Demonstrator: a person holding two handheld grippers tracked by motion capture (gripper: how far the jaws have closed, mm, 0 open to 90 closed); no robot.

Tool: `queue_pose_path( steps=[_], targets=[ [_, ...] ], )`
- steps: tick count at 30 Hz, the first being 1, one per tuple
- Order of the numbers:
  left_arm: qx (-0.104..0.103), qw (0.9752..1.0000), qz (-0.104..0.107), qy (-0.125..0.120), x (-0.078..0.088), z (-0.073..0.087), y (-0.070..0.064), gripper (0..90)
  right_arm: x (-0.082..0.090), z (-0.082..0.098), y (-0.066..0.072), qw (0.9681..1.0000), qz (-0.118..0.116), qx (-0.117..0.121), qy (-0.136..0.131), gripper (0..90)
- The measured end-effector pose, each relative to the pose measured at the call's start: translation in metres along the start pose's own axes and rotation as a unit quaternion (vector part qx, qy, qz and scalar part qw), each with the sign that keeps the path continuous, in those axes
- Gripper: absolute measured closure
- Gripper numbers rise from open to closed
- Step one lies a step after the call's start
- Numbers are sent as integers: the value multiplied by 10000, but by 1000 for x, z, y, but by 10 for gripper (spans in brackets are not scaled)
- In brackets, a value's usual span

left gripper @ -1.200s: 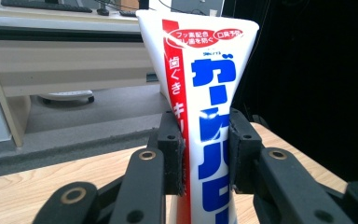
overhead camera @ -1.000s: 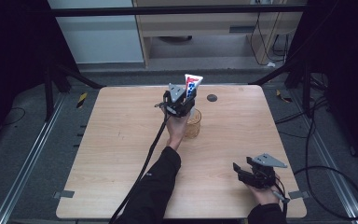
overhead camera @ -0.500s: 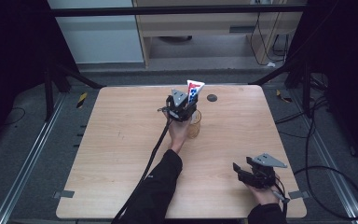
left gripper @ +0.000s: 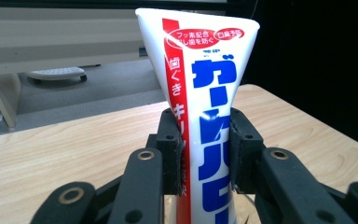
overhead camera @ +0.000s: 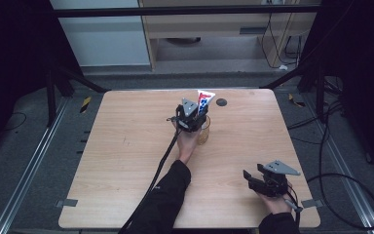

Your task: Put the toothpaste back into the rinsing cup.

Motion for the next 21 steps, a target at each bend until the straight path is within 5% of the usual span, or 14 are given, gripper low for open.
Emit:
queue_pose_path(
  steps=[21],
  targets=[
    [-140, 9993, 50, 357, 4, 26, 2, 598, 0, 0, 0, 10000, 17, 20, 20, 368]
  ],
)
Point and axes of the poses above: each handheld gripper's, and its own axes: x roughly backward along the jaws, z roughly out of its underside, y roughly to its left, the point moved 2 cm from there along -x, roughly forward along the jaws, and after that the axes turned 9 degrees about y, right-handed, at the moved point
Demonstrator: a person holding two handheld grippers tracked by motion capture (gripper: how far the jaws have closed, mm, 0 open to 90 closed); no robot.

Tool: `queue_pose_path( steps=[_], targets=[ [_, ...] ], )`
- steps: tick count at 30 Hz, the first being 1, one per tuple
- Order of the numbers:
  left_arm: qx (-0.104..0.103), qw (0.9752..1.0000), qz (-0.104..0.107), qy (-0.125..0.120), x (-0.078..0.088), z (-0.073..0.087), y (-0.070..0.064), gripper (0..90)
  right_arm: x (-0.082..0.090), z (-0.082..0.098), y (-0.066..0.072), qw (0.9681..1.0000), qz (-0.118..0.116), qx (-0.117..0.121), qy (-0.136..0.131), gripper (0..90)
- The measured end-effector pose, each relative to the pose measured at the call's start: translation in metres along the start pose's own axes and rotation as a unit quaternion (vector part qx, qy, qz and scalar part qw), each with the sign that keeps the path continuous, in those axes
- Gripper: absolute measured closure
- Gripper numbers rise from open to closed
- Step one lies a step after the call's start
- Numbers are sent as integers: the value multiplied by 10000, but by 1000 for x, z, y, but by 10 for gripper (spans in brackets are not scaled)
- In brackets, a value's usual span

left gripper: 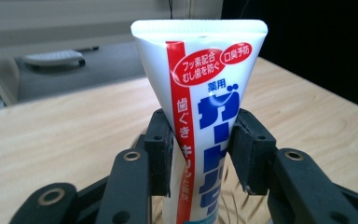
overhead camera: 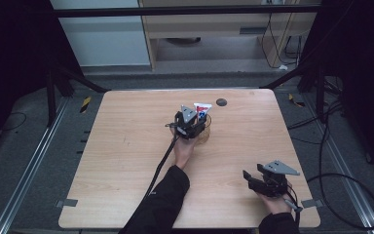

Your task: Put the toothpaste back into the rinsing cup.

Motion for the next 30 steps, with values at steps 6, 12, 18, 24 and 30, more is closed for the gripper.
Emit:
queue_pose_path(
  steps=[6, 12, 18, 24, 30],
  targets=[
    [-67, 9999, 21, -88, 9, 0, -1, 520, 0, 0, 0, 10000, 2, -3, 3, 367],
    [-112, 9998, 123, -78, 23, 0, -2, 401, 0, 0, 1, 10000, -4, 1, 22, 364],
    [-418, 9991, 25, 60, 47, 3, 0, 328, -1, 0, 1, 10000, 24, 35, 20, 352],
    [-547, 9983, 86, 165, 76, 11, 8, 300, -1, 0, -1, 9999, 101, 3, -14, 322],
    [-855, 9955, 62, 395, 106, 25, 18, 265, 3, 1, -5, 9997, 247, -58, -39, 283]
  ],
)
Point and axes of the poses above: each handheld gripper's, and its own axes: x roughly backward along the jaws, z roughly out of its underside, y roughly to its left, the point moved 2 cm from there along -x, roughly forward along the jaws, and after that the axes turned 9 degrees about y, right-handed, at the moved point
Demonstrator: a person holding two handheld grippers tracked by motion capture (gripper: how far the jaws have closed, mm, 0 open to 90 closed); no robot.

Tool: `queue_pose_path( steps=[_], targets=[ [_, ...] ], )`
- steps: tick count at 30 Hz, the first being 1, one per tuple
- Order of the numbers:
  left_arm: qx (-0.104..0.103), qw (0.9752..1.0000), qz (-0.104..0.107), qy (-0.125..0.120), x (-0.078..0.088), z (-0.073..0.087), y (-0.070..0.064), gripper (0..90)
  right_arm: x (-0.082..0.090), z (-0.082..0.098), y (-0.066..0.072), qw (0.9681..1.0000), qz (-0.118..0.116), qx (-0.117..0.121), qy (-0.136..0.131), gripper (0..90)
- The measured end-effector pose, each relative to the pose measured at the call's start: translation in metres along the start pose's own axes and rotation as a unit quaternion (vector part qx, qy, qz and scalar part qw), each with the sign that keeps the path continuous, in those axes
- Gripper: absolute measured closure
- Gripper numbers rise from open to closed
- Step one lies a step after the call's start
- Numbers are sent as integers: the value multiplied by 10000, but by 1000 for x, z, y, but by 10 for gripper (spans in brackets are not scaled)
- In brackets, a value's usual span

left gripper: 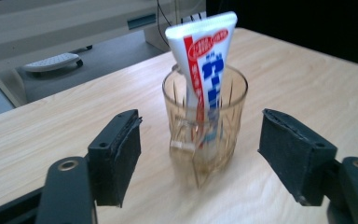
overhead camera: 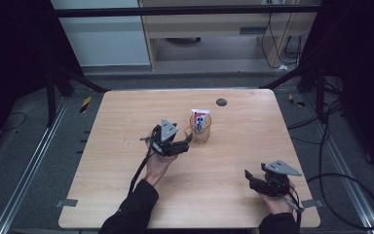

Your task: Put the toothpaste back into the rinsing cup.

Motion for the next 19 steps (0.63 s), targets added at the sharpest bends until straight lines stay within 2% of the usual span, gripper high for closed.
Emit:
queue_pose_path(
  steps=[4, 7, 8, 9, 12, 15, 19],
  targets=[
    [-138, 9997, -39, 191, 16, 16, 8, 252, 1, 1, -4, 9998, 157, -109, -1, 238],
    [-106, 9995, -65, 290, 28, 29, 15, 246, 3, 1, -6, 9996, 225, -145, -33, 224],
    [-106, 9995, -65, 290, 28, 29, 15, 239, 3, 2, -7, 9996, 240, -160, -36, 220],
    [-97, 9992, 10, 397, 36, 37, 21, 234, 4, 2, -7, 9995, 249, -188, -27, 216],
    [-35, 9986, 56, 530, 46, 50, 28, 226, 5, 3, -9, 9993, 304, -235, -42, 208],
    [72, 9980, 18, 627, 61, 69, 39, 223, 5, 3, -11, 9991, 355, -236, -57, 204],
    [341, 9967, -62, 740, 77, 93, 54, 224, 5, 3, -12, 9990, 360, -268, -41, 202]
  ],
)
Point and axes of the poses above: each handheld gripper's, and its own axes: x roughly backward along the jaws, z roughly out of its underside, y roughly to its left, the point moved 2 cm from there along -x, roughly forward along the jaws, and after that the axes turned 9 degrees about y, right-handed, at the moved point
